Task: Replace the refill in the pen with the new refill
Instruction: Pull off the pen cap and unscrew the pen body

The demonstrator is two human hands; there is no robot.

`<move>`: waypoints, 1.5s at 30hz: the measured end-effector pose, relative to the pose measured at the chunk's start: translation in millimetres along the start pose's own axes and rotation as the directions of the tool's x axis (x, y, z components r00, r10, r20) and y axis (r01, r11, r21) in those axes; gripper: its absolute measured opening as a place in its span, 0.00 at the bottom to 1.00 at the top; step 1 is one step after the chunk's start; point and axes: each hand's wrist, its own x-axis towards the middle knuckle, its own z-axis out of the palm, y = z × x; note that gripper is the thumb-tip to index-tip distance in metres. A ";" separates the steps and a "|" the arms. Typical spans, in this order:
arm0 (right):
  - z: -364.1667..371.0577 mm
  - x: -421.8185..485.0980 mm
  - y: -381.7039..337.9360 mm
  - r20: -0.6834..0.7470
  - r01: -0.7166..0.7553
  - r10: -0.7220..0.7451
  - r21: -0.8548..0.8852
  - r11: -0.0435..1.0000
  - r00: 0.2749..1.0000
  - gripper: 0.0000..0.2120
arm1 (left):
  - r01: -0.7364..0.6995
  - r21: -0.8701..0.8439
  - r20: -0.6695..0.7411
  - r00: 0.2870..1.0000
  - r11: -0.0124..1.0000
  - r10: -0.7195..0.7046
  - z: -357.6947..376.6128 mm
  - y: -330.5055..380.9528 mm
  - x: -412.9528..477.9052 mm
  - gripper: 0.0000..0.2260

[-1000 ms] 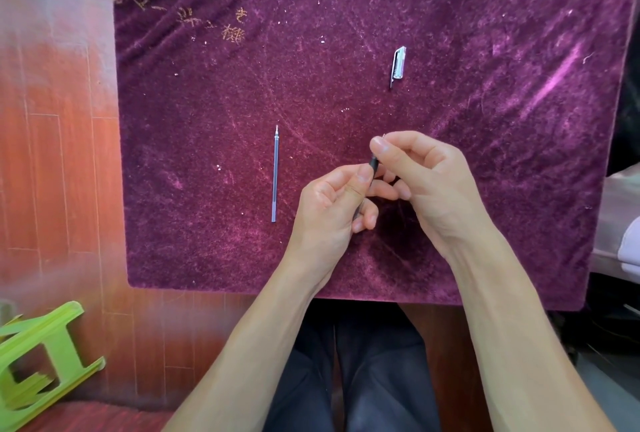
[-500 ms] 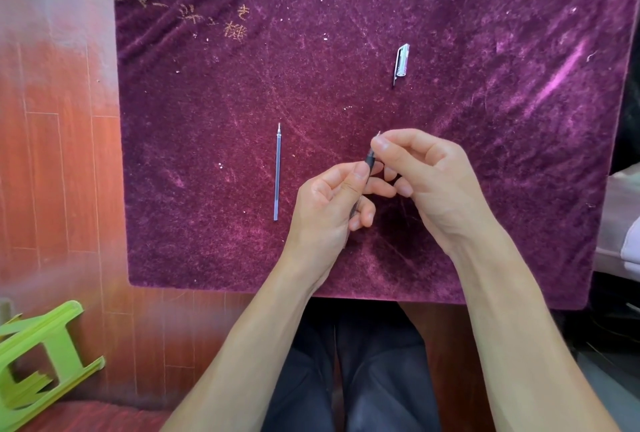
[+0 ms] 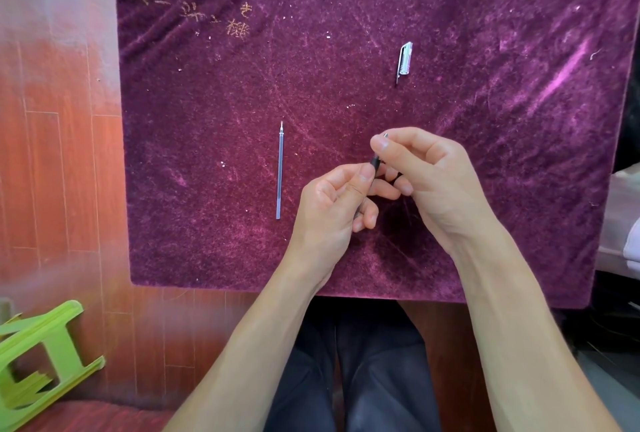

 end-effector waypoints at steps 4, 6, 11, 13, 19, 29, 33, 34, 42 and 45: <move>-0.6 0.3 0.9 -0.015 -0.009 0.009 0.008 1.000 1.000 0.06 | 0.005 0.006 -0.009 1.000 1.000 -0.005 -2.3 -3.0 1.2 0.13; -0.5 0.8 0.8 -0.019 -0.007 0.008 0.018 1.000 1.000 0.07 | 0.005 0.012 -0.011 1.000 1.000 -0.005 -3.4 -4.2 0.9 0.14; 2.1 4.7 1.6 -0.096 0.009 -0.003 0.060 0.998 0.995 0.07 | 0.009 0.021 -0.021 1.000 1.000 -0.009 -4.4 -5.7 -1.1 0.13; 2.6 7.6 1.1 -0.124 0.016 -0.001 0.117 0.993 0.992 0.07 | 0.013 0.025 -0.020 1.000 1.000 -0.012 -4.6 -5.5 -1.6 0.11; 1.0 14.1 -2.6 -0.089 0.018 -0.012 0.074 0.997 0.996 0.07 | 0.007 0.035 -0.028 1.000 0.999 -0.006 -4.8 -1.6 1.1 0.11; -5.2 23.4 -9.0 -0.213 0.110 -0.059 0.238 0.965 0.975 0.07 | -0.022 0.045 -0.006 1.000 0.999 0.022 -2.5 6.9 6.3 0.12; -13.6 32.2 -8.0 -0.386 0.183 -0.145 0.064 0.981 0.911 0.07 | -0.026 0.030 0.012 1.000 0.999 0.026 -1.3 6.5 7.4 0.11; -16.0 34.7 -8.5 -0.413 0.196 -0.172 0.017 0.980 0.894 0.07 | -0.027 0.023 0.014 1.000 0.999 0.026 -1.2 6.5 7.8 0.11; -26.4 60.2 -17.8 -0.444 0.219 -0.391 -0.390 0.894 0.806 0.07 | -0.021 -0.057 0.030 0.999 0.998 0.023 -0.5 6.6 12.3 0.11; -26.9 73.1 -19.1 -0.452 0.173 -0.448 -0.529 0.831 0.772 0.08 | -0.024 -0.052 0.032 0.999 0.998 0.026 -0.1 6.0 14.5 0.11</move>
